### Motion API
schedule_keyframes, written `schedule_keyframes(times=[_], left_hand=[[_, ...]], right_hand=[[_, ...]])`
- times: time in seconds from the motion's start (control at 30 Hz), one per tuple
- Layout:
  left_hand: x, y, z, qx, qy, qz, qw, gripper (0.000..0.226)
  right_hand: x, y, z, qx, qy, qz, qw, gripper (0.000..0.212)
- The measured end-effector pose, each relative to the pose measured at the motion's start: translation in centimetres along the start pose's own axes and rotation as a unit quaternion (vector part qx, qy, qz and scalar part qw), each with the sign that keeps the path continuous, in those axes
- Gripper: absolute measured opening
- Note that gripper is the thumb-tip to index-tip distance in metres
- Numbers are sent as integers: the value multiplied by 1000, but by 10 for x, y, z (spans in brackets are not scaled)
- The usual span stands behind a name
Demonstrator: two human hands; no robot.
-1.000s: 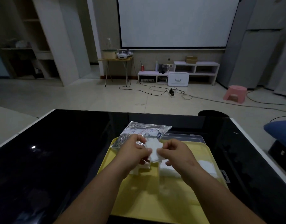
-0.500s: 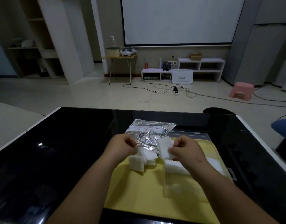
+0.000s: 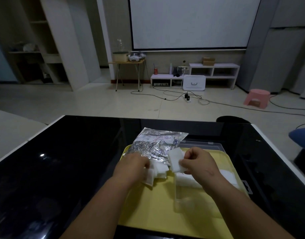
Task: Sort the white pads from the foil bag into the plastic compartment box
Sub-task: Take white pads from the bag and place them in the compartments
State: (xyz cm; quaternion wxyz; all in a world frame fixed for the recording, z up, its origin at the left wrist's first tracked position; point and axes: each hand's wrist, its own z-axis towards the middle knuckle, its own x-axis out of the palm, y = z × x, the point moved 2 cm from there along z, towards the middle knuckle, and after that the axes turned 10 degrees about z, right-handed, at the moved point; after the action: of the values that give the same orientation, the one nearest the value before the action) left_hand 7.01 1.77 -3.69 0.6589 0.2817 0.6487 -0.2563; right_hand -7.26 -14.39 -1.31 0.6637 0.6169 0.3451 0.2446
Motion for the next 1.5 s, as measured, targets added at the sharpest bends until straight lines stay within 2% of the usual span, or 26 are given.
schedule_keyframes(times=[0.13,0.33,0.57,0.67,0.77,0.9,1.03,1.17,1.3,1.4,1.5], left_hand=[[1,-4,2,33,-12,30,999,33],[-3,-6,-1,52,-19,39,998,20],[1,-4,-3,49,35,16,998,42],[-2,-3,-3,53,43,-7,998,33],[-8,1,-2,42,47,-94,994,21],[-14,0,0,15,22,-258,966,17],[-15,-4,1,-31,-3,-367,930,17],[-18,-9,1,-62,-32,-420,905,17],[-23,-18,-1,-74,-45,-476,875,15],[-23,-24,-2,-76,-34,-507,858,14],[-22,-27,-2,-71,-10,-549,833,16]], right_hand=[[0,1,0,-1,-2,-2,1000,17],[2,0,1,6,1,2,1000,19],[1,-1,1,8,1,7,1000,18],[1,-1,1,7,2,7,1000,17],[1,-2,2,9,2,13,1000,18],[-1,-1,2,8,-3,32,999,18],[-1,0,2,13,-7,62,998,20],[-1,1,2,12,-7,70,997,19],[5,4,-3,27,50,119,991,17],[8,4,-4,27,83,122,989,15],[8,2,-5,22,84,111,990,13]])
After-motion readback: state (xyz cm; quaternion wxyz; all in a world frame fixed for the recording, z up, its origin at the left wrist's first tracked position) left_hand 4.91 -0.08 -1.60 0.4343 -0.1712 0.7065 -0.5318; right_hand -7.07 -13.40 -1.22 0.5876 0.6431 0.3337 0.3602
